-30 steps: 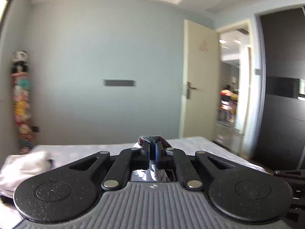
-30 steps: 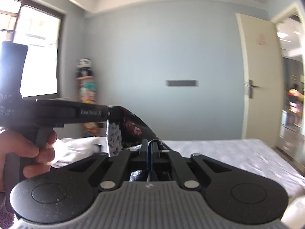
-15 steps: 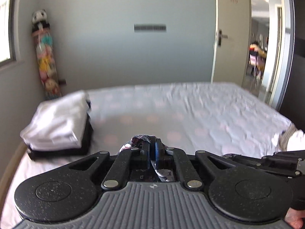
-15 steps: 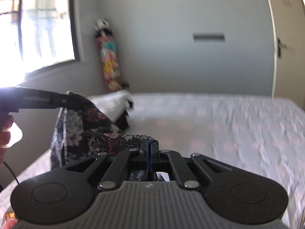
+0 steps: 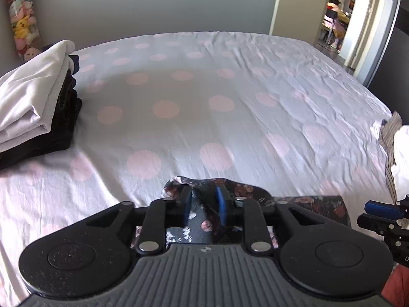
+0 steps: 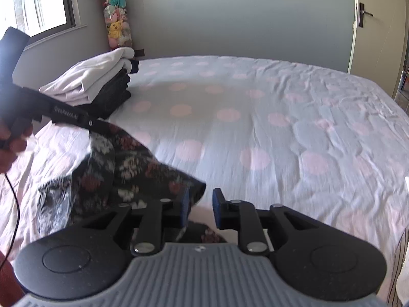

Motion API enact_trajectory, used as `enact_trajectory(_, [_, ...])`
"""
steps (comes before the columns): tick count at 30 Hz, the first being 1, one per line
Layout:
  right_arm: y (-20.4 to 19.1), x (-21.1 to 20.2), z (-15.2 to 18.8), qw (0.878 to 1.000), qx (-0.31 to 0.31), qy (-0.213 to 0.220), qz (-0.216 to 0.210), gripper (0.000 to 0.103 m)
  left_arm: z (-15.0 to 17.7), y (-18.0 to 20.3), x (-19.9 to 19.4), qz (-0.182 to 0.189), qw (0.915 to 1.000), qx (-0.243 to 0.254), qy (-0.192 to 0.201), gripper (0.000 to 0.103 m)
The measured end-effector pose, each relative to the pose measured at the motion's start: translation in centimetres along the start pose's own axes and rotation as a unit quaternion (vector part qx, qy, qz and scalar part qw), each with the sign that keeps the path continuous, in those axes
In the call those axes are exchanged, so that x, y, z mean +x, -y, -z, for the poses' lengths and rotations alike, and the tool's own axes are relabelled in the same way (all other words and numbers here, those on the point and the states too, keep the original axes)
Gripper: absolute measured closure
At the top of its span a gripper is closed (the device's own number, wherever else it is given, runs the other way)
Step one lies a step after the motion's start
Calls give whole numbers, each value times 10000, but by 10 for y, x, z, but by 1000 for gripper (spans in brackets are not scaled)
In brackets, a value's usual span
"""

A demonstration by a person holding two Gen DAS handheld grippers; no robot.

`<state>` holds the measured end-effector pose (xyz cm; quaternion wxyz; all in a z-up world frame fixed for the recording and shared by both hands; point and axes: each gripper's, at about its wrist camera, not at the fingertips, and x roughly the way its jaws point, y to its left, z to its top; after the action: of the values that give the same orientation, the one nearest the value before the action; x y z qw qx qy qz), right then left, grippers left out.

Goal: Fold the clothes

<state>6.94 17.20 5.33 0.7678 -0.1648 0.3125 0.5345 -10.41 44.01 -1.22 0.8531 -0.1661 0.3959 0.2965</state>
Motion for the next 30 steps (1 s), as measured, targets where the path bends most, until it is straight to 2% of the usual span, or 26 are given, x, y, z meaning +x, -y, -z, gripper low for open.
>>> enact_trajectory(3, [-1,-8,25,9997,33,-241,-84,70,11,-13,-13,71,9999,125,5,42])
enact_trajectory(6, [-7,-12,52,9980,74,-563,-279,62,26,-32,-22,-135,9995,298,-12,37])
enact_trajectory(9, [-20,-12,81,9943,14,-950,-475,52,47,-62,-15,-677,9969,365,-183,33])
enact_trajectory(11, [-31,-10,99,9906,-101,-1230,-590,44,58,-73,-10,-750,9969,97,-223,33])
enact_trajectory(13, [-42,-3,116,9872,-247,-1470,-562,34,68,-85,-4,-819,9961,-173,-263,28])
enact_trajectory(17, [-57,17,137,9777,-511,-1981,-485,33,90,-107,8,-957,9923,-712,-341,28])
enact_trajectory(20, [-62,24,134,9785,-515,-1956,-413,33,106,-125,17,-1058,9873,-1116,-399,29])
enact_trajectory(25, [-76,27,128,9780,-478,-1931,-631,33,132,-153,32,-1223,9751,-1783,-495,49])
enact_trajectory(30, [-97,24,125,9780,-529,-1844,-818,33,129,-136,31,-1459,9799,-1310,-366,63])
